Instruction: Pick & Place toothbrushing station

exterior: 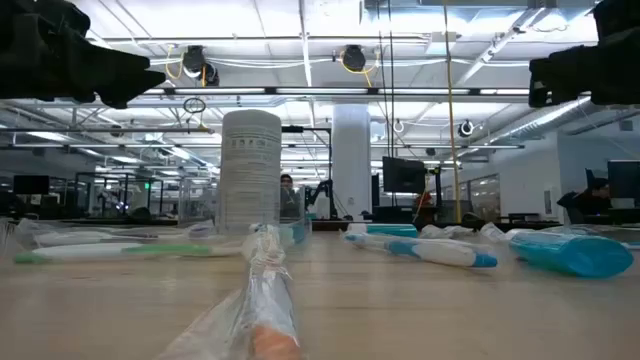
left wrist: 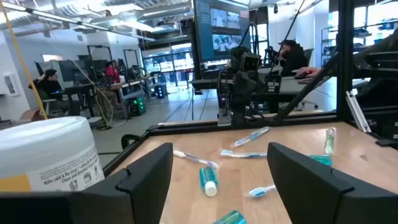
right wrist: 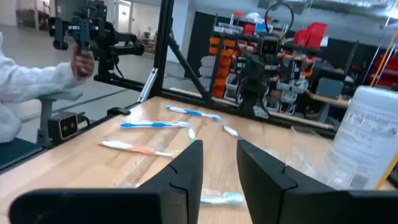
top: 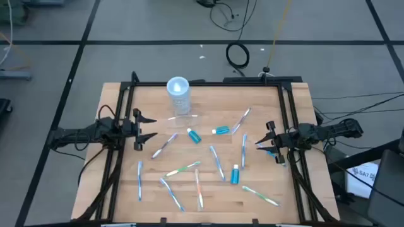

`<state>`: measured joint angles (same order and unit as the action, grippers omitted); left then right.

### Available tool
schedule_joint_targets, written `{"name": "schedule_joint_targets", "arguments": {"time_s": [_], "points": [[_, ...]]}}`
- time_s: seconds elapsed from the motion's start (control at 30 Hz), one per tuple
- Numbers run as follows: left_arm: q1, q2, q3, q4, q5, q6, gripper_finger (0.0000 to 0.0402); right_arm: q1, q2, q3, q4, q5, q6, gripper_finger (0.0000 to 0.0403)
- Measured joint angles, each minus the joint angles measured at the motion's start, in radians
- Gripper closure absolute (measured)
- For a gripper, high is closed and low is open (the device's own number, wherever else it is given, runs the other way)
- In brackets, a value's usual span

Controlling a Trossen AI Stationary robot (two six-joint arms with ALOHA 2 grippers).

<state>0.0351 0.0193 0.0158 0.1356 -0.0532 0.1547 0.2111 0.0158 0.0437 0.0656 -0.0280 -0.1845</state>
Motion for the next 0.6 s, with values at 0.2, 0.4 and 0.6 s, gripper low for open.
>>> {"name": "schedule_joint_targets", "arguments": {"time_s": [0.2,0.4,0.6], "points": [[0.0,0.0,0.0,0.0,0.0,-0.042,0.0133,0.0,0.0,0.0,0.03,0.0,-0.004,0.0314],[0.0,0.0,0.0,0.021,0.001,-0.103,0.0133,0.0,0.0,0.0,0.05,0.0,0.015,0.0314],[0.0,0.0,0.0,0.035,0.001,-0.135,0.0133,0.0,0.0,0.0,0.055,0.001,-0.002,0.0314]]}}
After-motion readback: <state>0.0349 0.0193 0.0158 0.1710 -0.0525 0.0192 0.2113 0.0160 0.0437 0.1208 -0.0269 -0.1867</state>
